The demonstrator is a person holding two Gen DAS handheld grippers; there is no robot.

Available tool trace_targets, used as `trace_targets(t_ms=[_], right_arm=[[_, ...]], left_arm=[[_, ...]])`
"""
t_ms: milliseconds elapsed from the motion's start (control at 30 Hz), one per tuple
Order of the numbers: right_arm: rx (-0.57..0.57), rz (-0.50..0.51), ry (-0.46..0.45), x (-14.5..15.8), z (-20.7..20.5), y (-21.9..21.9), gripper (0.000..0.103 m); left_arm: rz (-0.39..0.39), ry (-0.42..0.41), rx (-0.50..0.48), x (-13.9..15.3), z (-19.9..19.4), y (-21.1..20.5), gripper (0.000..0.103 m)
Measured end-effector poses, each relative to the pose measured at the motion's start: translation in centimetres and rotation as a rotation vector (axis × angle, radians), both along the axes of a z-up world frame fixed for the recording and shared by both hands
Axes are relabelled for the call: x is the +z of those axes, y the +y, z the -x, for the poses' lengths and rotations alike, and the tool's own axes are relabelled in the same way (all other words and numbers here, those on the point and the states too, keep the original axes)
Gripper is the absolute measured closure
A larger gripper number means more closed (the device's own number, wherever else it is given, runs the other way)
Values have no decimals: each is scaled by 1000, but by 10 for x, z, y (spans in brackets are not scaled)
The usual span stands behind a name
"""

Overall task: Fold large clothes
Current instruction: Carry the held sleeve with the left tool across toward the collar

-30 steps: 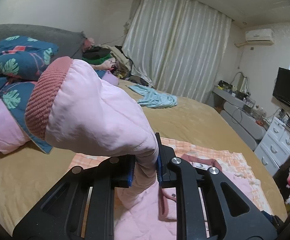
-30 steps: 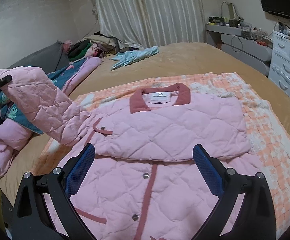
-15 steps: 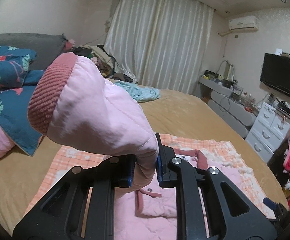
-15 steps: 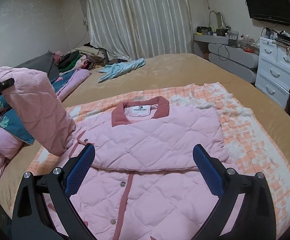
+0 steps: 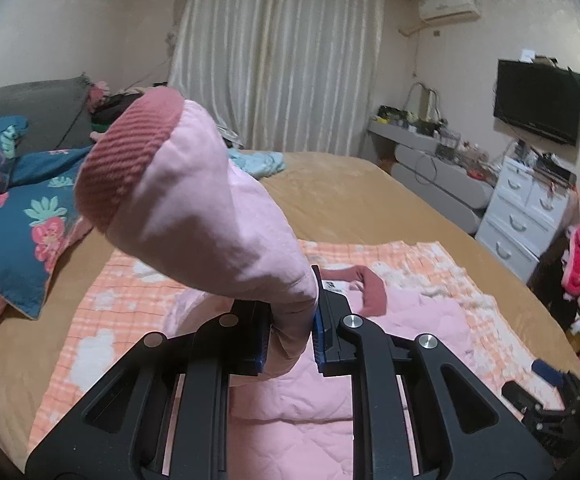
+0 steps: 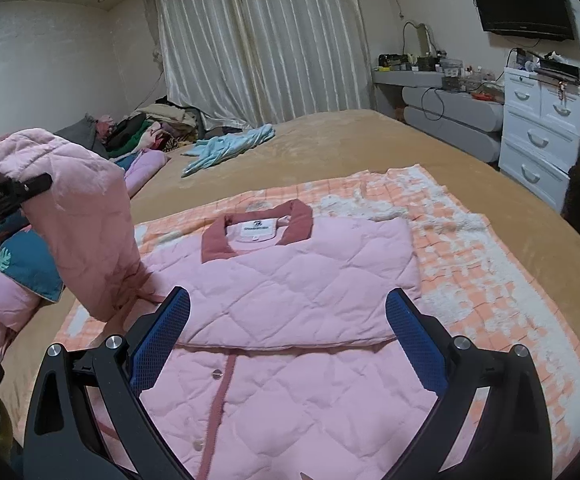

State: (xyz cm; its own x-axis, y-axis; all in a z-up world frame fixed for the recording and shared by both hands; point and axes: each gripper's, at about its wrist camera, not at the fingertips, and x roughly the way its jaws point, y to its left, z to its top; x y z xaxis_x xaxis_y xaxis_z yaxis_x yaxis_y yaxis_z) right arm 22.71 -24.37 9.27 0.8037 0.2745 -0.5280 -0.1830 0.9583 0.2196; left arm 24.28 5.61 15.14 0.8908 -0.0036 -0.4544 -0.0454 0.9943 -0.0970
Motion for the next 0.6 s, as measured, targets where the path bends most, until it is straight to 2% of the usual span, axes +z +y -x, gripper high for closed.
trace_targets(t_ms=[467, 600], right_arm=[[-72, -16, 6, -7, -9, -38, 4], [-80, -47, 25, -13, -14, -48, 4]], left_arm=[[-86, 101, -112, -43, -21, -62, 93], [-111, 126, -139, -58, -24, -77, 93]])
